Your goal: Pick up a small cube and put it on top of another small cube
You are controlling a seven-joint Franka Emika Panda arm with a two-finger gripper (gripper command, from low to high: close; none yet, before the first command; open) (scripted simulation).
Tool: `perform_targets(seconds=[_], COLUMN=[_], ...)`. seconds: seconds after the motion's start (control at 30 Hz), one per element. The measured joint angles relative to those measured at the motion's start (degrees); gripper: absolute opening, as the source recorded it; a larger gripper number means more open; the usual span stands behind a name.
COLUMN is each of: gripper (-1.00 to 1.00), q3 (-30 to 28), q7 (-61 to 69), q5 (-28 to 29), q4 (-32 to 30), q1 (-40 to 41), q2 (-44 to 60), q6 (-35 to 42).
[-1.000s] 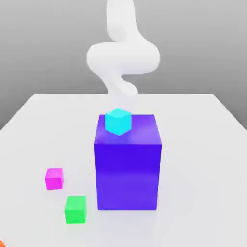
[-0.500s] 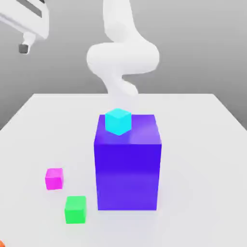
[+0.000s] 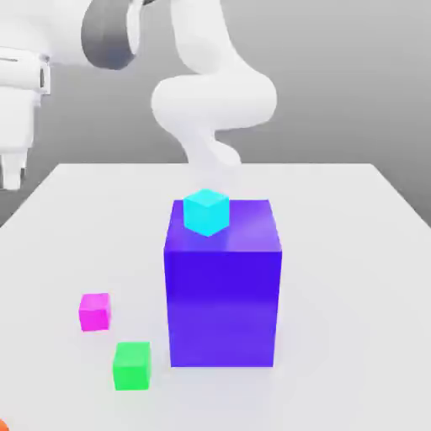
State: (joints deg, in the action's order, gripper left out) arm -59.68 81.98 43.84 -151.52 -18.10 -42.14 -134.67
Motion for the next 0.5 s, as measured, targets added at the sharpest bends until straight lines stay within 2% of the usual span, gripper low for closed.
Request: perform_targets(seconds=[0.5], gripper=[0.00], q3=[-24.6], q7=[36.6], q5=[16.1], q4=[-5.8], q1=[-15.2], q2=[6.0], q6=[-5.7])
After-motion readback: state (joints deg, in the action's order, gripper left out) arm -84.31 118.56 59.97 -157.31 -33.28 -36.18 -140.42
